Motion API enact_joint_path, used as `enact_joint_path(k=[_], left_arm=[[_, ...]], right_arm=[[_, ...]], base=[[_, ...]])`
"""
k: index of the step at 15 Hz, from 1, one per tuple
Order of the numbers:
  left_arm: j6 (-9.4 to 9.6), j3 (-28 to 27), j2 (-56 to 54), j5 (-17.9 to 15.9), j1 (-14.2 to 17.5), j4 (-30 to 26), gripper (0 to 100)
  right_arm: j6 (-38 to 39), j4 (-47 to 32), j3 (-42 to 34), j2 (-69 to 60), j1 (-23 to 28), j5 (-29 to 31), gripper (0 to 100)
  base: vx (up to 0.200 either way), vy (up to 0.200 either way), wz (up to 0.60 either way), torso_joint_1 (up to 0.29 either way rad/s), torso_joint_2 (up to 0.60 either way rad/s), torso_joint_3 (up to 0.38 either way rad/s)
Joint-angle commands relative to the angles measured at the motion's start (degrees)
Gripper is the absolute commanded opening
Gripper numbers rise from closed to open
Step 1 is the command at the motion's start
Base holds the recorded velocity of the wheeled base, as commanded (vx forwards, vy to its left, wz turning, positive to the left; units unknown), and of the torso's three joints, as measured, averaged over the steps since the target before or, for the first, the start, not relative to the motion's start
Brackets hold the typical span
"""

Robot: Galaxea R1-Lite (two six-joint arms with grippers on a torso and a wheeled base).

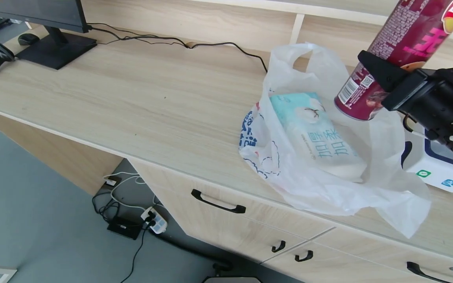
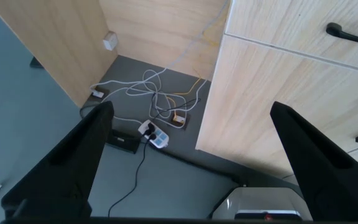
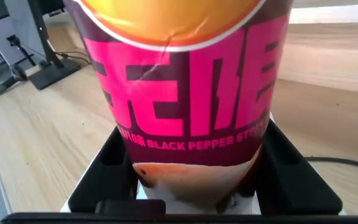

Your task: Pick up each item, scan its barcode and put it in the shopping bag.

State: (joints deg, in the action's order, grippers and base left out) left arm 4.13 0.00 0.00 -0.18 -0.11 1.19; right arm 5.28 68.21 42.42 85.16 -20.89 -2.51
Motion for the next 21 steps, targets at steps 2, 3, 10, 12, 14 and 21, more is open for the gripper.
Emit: enact_joint_path(k=[2, 3, 10, 12, 14, 21], left_arm=[[0.0, 0.0, 0.1, 0.0, 0.0, 0.0, 100], [0.09, 0.0, 0.1, 0.0, 0.0, 0.0, 100], [0.26, 0.0, 0.1, 0.0, 0.0, 0.0, 100], [0.35, 0.0, 0.0, 0.0, 0.0, 0.1, 100], [0.35, 0.0, 0.1, 0.0, 0.0, 0.1, 100], [0.35, 0.0, 0.1, 0.0, 0.0, 0.2, 100]], right_arm=[[0.4, -0.1, -0.8, 0.4, 2.4, -0.2, 0], [0.2, -0.7, -0.8, -0.1, 2.5, -0.5, 0], [-2.0, -13.2, -7.9, -8.4, 2.2, -6.8, 0], [-2.4, -13.2, -9.5, -7.9, 2.3, -6.8, 0], [-4.0, -13.1, -8.1, -5.3, 2.7, -6.7, 0], [-8.3, -14.2, -1.4, -1.9, 4.5, -7.0, 0]], base=[[0.0, 0.0, 0.0, 0.0, 0.0, 0.0], [0.0, 0.0, 0.0, 0.0, 0.0, 0.0], [0.0, 0.0, 0.0, 0.0, 0.0, 0.0], [0.0, 0.0, 0.0, 0.0, 0.0, 0.0], [0.0, 0.0, 0.0, 0.0, 0.0, 0.0], [0.0, 0.0, 0.0, 0.0, 0.0, 0.0]])
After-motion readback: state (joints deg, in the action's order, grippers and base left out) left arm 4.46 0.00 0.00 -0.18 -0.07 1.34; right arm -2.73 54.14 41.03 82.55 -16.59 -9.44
